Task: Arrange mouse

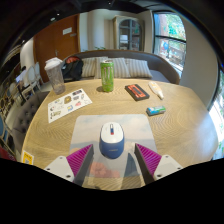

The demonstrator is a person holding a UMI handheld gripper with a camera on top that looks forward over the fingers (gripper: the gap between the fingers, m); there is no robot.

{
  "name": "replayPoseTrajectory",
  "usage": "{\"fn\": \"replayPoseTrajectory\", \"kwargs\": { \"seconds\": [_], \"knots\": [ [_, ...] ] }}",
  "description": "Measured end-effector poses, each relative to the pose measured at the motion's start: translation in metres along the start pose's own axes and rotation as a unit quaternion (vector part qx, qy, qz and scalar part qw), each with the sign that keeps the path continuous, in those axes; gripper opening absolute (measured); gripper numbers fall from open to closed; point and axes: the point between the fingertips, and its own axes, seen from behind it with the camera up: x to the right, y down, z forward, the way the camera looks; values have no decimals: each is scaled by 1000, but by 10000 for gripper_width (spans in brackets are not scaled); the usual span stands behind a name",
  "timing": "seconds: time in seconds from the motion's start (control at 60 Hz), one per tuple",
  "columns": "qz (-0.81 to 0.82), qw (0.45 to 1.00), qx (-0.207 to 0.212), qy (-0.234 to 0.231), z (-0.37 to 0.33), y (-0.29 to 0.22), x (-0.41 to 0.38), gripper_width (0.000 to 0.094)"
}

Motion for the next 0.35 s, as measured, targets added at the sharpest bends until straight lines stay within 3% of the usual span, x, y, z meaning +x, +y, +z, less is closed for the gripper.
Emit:
{"fn": "replayPoseTrajectory", "kwargs": {
  "seconds": [0.183, 0.35],
  "knots": [
    [50, 998, -10, 35, -82, 51, 15, 850],
    [101, 992, 11, 69, -125, 78, 32, 842]
  ]
}}
